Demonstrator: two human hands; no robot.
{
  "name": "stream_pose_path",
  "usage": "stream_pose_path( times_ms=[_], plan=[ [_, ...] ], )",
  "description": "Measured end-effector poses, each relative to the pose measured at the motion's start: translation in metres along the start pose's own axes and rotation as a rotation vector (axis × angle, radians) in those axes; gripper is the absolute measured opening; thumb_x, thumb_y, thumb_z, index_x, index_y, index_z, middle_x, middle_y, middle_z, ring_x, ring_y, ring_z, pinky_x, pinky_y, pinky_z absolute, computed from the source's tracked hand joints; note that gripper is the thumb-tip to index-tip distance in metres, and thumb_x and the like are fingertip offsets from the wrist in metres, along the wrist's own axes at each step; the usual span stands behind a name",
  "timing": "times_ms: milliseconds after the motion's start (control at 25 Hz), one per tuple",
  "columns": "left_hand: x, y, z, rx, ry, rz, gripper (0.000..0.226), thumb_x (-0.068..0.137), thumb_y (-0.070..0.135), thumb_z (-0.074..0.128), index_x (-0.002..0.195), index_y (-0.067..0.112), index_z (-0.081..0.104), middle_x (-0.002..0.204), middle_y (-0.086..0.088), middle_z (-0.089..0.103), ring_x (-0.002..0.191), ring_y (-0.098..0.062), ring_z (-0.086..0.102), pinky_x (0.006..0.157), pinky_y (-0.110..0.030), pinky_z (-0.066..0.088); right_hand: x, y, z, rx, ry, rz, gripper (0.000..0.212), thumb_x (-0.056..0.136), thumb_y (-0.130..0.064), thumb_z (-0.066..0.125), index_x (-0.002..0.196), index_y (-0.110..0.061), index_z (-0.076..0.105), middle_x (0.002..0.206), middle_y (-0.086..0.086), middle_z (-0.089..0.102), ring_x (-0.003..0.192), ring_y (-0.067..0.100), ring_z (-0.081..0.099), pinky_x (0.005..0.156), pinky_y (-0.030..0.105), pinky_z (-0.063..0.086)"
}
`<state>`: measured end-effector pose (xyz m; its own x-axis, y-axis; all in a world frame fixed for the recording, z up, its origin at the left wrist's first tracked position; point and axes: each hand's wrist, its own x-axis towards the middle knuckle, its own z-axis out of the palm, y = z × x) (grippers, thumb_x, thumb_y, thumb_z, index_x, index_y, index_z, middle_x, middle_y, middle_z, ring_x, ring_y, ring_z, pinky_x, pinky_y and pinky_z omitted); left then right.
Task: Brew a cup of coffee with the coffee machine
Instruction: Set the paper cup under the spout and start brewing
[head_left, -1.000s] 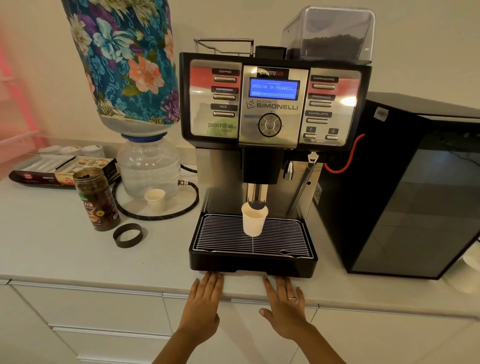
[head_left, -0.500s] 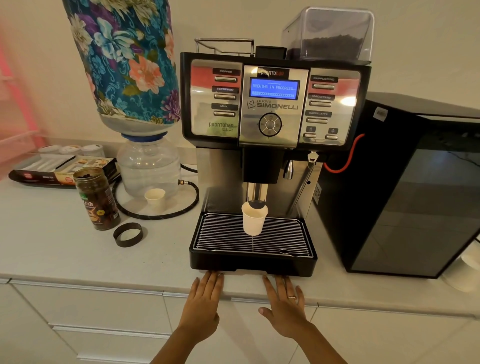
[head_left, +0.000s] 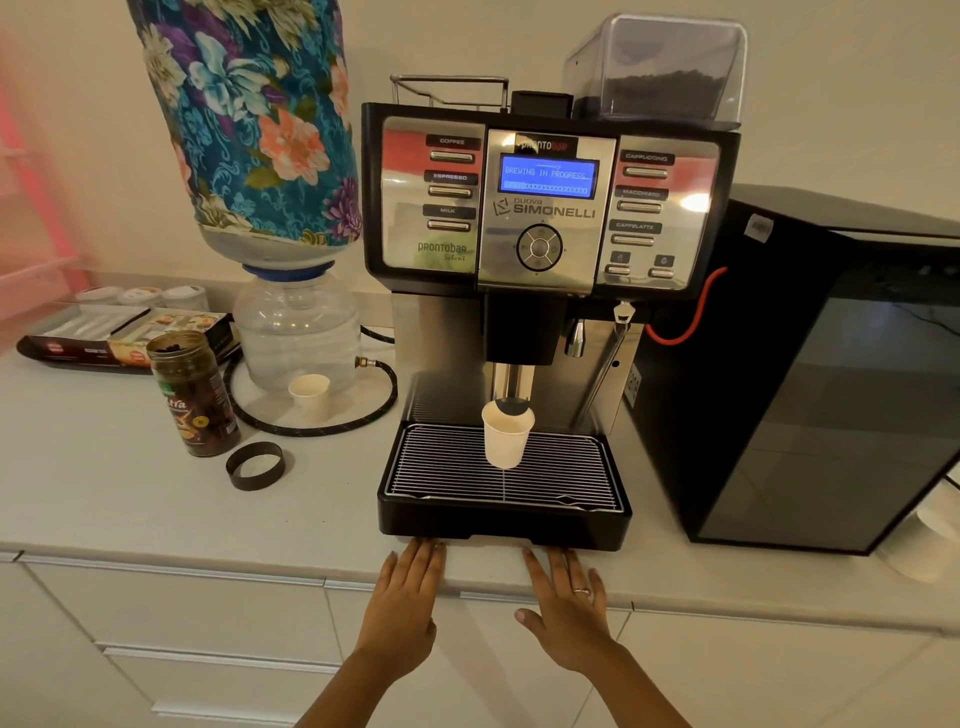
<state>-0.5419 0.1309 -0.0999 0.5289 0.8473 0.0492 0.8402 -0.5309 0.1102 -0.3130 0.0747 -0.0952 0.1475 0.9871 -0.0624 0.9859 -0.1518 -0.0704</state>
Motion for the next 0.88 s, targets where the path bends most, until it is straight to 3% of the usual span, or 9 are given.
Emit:
stream_pose_path(
  times_ms=[120, 240, 280, 400, 520, 560, 720, 760, 880],
  plan=[
    [0.000, 0.001, 0.000, -0.001, 0.012, 0.001, 0.108, 0.042, 0.026, 0.087, 0.137, 0.012, 0.038, 0.136, -0.008, 0.055, 0.125, -0.029, 0.051, 0.114, -0.040, 0.009, -0.004, -0.002, -0.009, 0.020, -0.064, -0.026, 0.098, 0.064, -0.069, 0.064, 0.142, -0.026, 0.025, 0.137, 0.010, 0.053, 0.123, 0.031, 0.052, 0.093, 0.051, 0.041],
    [0.000, 0.000, 0.001, -0.007, 0.010, 0.001, 0.108, 0.042, 0.025, 0.087, 0.137, 0.012, 0.037, 0.136, -0.009, 0.055, 0.126, -0.029, 0.051, 0.113, -0.039, 0.007, -0.007, 0.000, -0.012, -0.002, -0.027, -0.073, 0.079, 0.089, -0.059, 0.038, 0.144, -0.034, -0.013, 0.159, 0.010, 0.001, 0.145, 0.032, 0.001, 0.111, 0.049, 0.001],
    [-0.001, 0.000, 0.001, -0.010, 0.008, -0.001, 0.108, 0.042, 0.025, 0.087, 0.137, 0.012, 0.038, 0.136, -0.009, 0.055, 0.125, -0.029, 0.051, 0.111, -0.039, 0.005, -0.007, 0.001, -0.011, 0.013, -0.028, -0.072, 0.077, 0.090, -0.059, 0.035, 0.141, -0.037, -0.019, 0.158, 0.009, -0.003, 0.145, 0.031, -0.003, 0.111, 0.048, -0.002],
    [-0.001, 0.000, 0.001, -0.006, 0.017, -0.005, 0.109, 0.041, 0.025, 0.088, 0.136, 0.012, 0.038, 0.135, -0.009, 0.056, 0.124, -0.029, 0.052, 0.110, -0.040, 0.004, -0.005, -0.001, -0.011, 0.009, 0.070, -0.053, 0.087, 0.083, -0.062, 0.043, 0.141, -0.037, -0.018, 0.155, 0.012, 0.022, 0.141, 0.034, 0.022, 0.108, 0.052, 0.017],
    [0.000, 0.001, 0.000, -0.010, 0.025, -0.003, 0.110, 0.040, 0.027, 0.089, 0.136, 0.013, 0.038, 0.135, -0.008, 0.056, 0.124, -0.029, 0.053, 0.115, -0.040, 0.010, -0.007, 0.001, -0.007, -0.009, 0.037, -0.079, 0.079, 0.089, -0.059, 0.036, 0.141, -0.037, -0.020, 0.159, 0.009, 0.002, 0.145, 0.030, 0.003, 0.112, 0.050, 0.005],
    [0.000, 0.001, 0.000, -0.011, 0.025, -0.004, 0.110, 0.040, 0.028, 0.089, 0.136, 0.013, 0.038, 0.135, -0.008, 0.056, 0.123, -0.029, 0.053, 0.115, -0.040, 0.011, -0.008, 0.000, -0.007, -0.002, 0.053, -0.082, 0.079, 0.089, -0.060, 0.037, 0.141, -0.036, -0.018, 0.159, 0.009, 0.004, 0.145, 0.031, 0.005, 0.111, 0.051, 0.006],
    [0.000, 0.000, 0.001, -0.024, 0.005, -0.009, 0.111, 0.040, 0.027, 0.089, 0.136, 0.013, 0.037, 0.135, -0.009, 0.056, 0.124, -0.029, 0.053, 0.110, -0.038, 0.004, -0.004, 0.001, -0.003, -0.005, -0.033, -0.037, 0.097, 0.070, -0.067, 0.058, 0.146, -0.029, 0.011, 0.142, 0.010, 0.047, 0.129, 0.032, 0.046, 0.097, 0.053, 0.036],
    [0.000, 0.000, 0.002, -0.024, 0.000, -0.010, 0.111, 0.040, 0.027, 0.089, 0.137, 0.012, 0.037, 0.135, -0.009, 0.056, 0.124, -0.029, 0.052, 0.110, -0.038, 0.004, -0.003, 0.001, -0.002, 0.018, -0.017, -0.038, 0.098, 0.070, -0.066, 0.059, 0.146, -0.027, 0.012, 0.142, 0.010, 0.047, 0.129, 0.032, 0.046, 0.097, 0.053, 0.035],
    [0.000, 0.000, 0.002, -0.026, -0.004, -0.013, 0.112, 0.040, 0.029, 0.089, 0.137, 0.012, 0.037, 0.135, -0.009, 0.056, 0.125, -0.029, 0.052, 0.110, -0.038, 0.004, -0.002, 0.001, -0.004, -0.020, 0.023, -0.056, 0.081, 0.089, -0.058, 0.041, 0.149, -0.029, -0.005, 0.158, 0.009, 0.004, 0.145, 0.032, 0.004, 0.112, 0.052, 0.006]
  ],
)
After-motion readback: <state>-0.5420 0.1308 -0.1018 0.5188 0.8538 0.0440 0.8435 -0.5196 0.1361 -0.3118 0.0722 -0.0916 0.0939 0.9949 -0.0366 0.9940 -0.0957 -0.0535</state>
